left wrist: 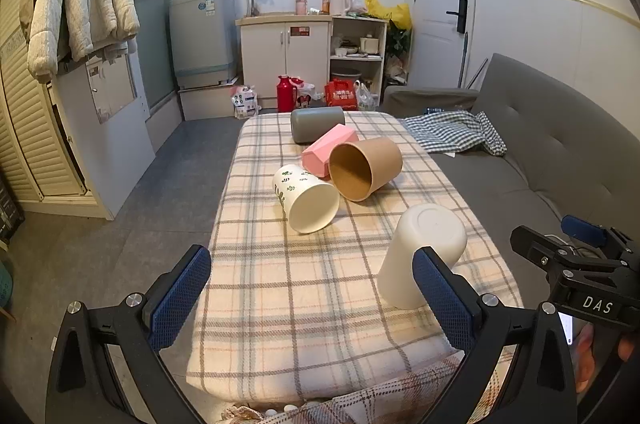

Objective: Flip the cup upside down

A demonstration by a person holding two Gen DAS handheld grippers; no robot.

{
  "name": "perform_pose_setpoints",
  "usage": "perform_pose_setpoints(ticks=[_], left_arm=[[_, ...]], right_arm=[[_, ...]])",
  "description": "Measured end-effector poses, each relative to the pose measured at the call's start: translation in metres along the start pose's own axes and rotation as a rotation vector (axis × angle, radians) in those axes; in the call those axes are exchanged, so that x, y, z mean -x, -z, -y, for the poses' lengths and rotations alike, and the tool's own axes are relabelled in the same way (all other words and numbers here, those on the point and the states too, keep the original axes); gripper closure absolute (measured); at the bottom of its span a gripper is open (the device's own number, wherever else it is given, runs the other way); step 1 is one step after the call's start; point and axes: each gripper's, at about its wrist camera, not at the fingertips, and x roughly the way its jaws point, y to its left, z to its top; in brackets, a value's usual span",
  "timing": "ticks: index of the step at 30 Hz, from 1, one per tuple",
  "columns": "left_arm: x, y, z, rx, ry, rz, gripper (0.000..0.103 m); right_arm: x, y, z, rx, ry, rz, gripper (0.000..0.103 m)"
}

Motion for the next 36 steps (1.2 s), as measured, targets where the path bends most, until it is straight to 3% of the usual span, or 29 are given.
perform_pose_setpoints(ticks=[36], left_arm=[[-0.0011, -0.0012, -0.0044, 0.012, -0.001, -0.006, 0.0]], right_arm=[[-0.0019, -0.0003, -0.0015, 0.001, -0.001, -0.003, 0.0]])
